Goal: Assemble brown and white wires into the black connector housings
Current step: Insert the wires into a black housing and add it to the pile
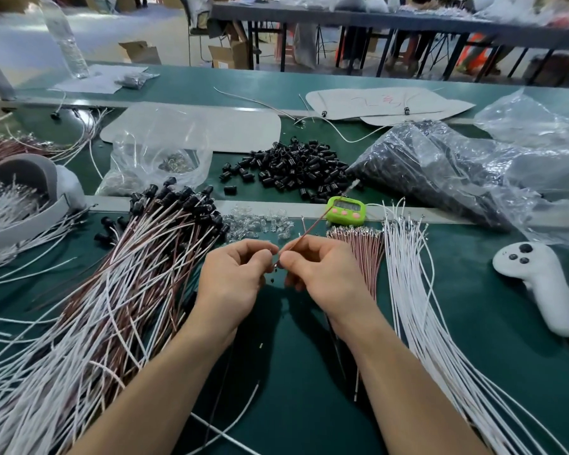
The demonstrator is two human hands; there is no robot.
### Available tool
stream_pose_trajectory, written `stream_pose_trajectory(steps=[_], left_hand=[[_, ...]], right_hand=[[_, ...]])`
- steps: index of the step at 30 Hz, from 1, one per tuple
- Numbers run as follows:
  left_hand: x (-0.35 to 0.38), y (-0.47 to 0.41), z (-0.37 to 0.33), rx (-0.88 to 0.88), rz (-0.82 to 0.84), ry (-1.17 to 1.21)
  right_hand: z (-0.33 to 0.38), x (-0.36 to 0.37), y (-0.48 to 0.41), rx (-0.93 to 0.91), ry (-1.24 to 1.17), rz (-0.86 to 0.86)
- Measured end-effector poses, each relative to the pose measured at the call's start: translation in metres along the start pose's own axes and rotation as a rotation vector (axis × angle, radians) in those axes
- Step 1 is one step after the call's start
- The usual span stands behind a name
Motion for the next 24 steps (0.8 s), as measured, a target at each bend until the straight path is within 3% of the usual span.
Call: stream_pose_trajectory(steps=[5,8,12,18,24], left_hand=[[0.0,-0.001,0.001,-0.025,0.017,0.056],[0.0,-0.001,0.002,0.01,0.006,0.01],[0.001,-0.002,0.002,0.04,-0.013,-0.012],[-0.004,-0.001,-0.002,0.042,-0.057,0.128],[-0.01,-0.001,-0.004,0.059,-0.148,0.231]], right_hand=[[-0.002,-0.009,-0.003,0.03,-0.128,-0.125],[0.001,-0.003,0.0,0.028,-0.175,-0.087],[0.002,0.011,0.004,0.021,-0.065,0.051],[0.003,-0.001,0.002,0.074,-0.255,-0.076],[0.0,0.021,0.012,0.113,-0.144,0.119]])
Point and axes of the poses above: each hand's wrist, its own y-axis away from the middle knuckle, its own x-axis out of the palm, z = x × y, the point moved 5 cm from there along -y, towards the middle knuckle, and after that the axes turned 5 degrees about -x, right-handed, at the moved point
